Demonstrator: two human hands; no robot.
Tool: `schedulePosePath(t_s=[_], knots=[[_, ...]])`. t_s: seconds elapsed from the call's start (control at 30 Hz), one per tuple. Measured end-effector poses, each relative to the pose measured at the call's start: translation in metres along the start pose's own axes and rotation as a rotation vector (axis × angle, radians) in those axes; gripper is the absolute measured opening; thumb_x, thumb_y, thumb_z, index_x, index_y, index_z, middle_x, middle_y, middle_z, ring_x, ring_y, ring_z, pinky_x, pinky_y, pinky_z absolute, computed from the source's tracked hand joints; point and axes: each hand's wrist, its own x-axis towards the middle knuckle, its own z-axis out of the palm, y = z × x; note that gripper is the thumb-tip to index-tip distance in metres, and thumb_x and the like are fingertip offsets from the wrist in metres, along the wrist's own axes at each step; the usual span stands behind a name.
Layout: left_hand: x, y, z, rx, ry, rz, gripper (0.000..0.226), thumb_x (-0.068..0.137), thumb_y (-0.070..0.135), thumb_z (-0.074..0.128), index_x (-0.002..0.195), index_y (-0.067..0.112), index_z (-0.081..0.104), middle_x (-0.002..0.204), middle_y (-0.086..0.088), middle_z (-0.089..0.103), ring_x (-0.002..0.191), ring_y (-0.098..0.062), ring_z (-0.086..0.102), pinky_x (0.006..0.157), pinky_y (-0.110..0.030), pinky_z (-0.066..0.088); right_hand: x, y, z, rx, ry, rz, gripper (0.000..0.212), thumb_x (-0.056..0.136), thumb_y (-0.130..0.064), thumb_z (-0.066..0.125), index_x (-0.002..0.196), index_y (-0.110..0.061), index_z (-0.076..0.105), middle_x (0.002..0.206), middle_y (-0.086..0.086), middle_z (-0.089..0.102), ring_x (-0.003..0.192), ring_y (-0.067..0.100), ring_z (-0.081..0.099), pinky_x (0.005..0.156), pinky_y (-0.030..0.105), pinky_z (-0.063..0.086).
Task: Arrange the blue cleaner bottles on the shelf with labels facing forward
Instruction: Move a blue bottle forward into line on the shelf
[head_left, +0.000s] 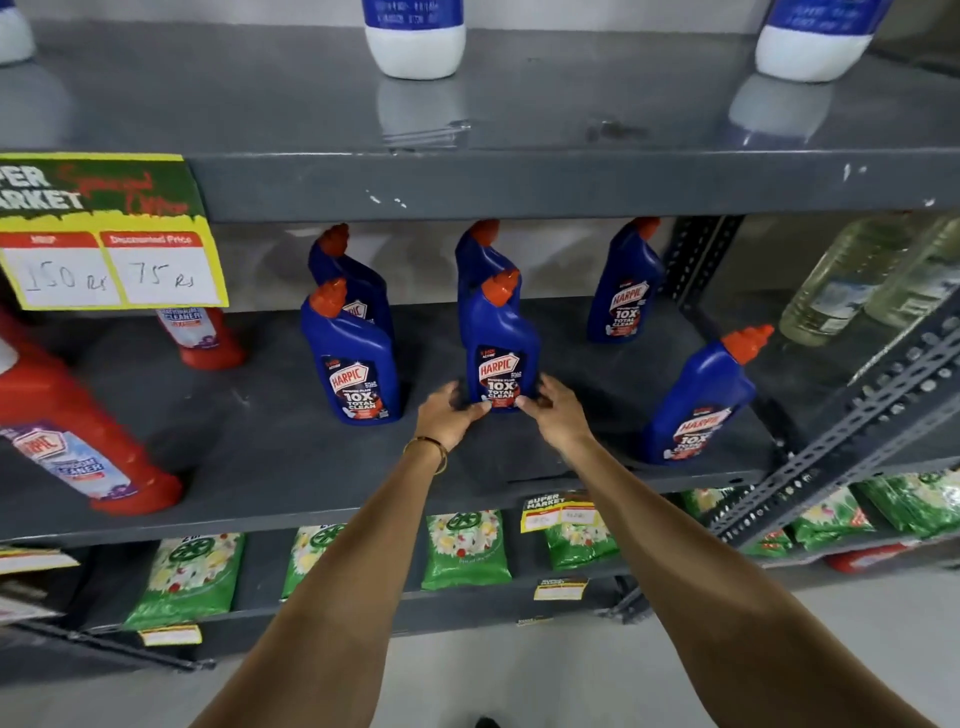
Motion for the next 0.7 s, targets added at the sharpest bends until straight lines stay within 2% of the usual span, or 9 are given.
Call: schedulePosePath(t_s=[0.13,0.23,0.37,0.53,0.7], knots=[[0.006,0.002,0.003,-0.031,-0.097,0.062,0.046,0.077,0.014,0.07,0.119,0.009,0.053,0.121,-0.014,0.062,0.113,-0.026,0.057,0.101,-0.041,0.045,0.009,0.007,0.0,-0.005,-0.01,-0.047,0.038,0.088,-0.008,0.057,0.125,-0.007,0.052,0.125,0.015,0.061,0.117,0.026,0.056,0.094,0.031,0.043],[0.007,0.001,0.005,-0.041,-0.077,0.071,0.043,0.079,0.011,0.067,0.12,0.007,0.052,0.121,-0.014,0.062,0.111,-0.024,0.058,0.095,-0.031,0.045,0.012,0.011,-0.001,0.017,-0.003,-0.036,0.033,0.09,-0.01,0.053,0.124,-0.01,0.055,0.124,0.012,0.062,0.115,0.024,0.056,0.099,0.037,0.045],[0.002,0.002,0.006,-0.036,-0.032,0.059,0.044,0.081,0.013,0.066,0.121,0.007,0.051,0.122,-0.014,0.062,0.108,-0.022,0.059,0.09,-0.027,0.044,0.01,0.01,-0.002,0.018,0.001,-0.022,0.03,0.091,-0.011,0.053,0.12,-0.008,0.057,0.122,0.012,0.062,0.114,0.025,0.057,0.096,0.036,0.046],[-0.012,0.0,0.005,0.011,0.001,0.041,0.044,0.081,0.016,0.066,0.12,0.005,0.051,0.124,-0.015,0.06,0.112,-0.024,0.056,0.087,-0.025,0.041,-0.007,0.009,-0.005,0.019,-0.029,-0.016,0.037,0.091,-0.012,0.052,0.129,-0.011,0.051,0.126,0.009,0.061,0.109,0.012,0.054,0.089,0.026,0.042],[-0.033,-0.006,0.004,0.044,0.015,0.042,0.045,0.08,0.021,0.068,0.118,0.004,0.052,0.123,-0.016,0.061,0.112,-0.025,0.057,0.087,-0.027,0.043,-0.031,0.012,-0.01,-0.003,-0.043,-0.029,0.039,0.092,-0.012,0.051,0.131,-0.011,0.049,0.128,0.01,0.059,0.113,0.015,0.053,0.092,0.026,0.041]])
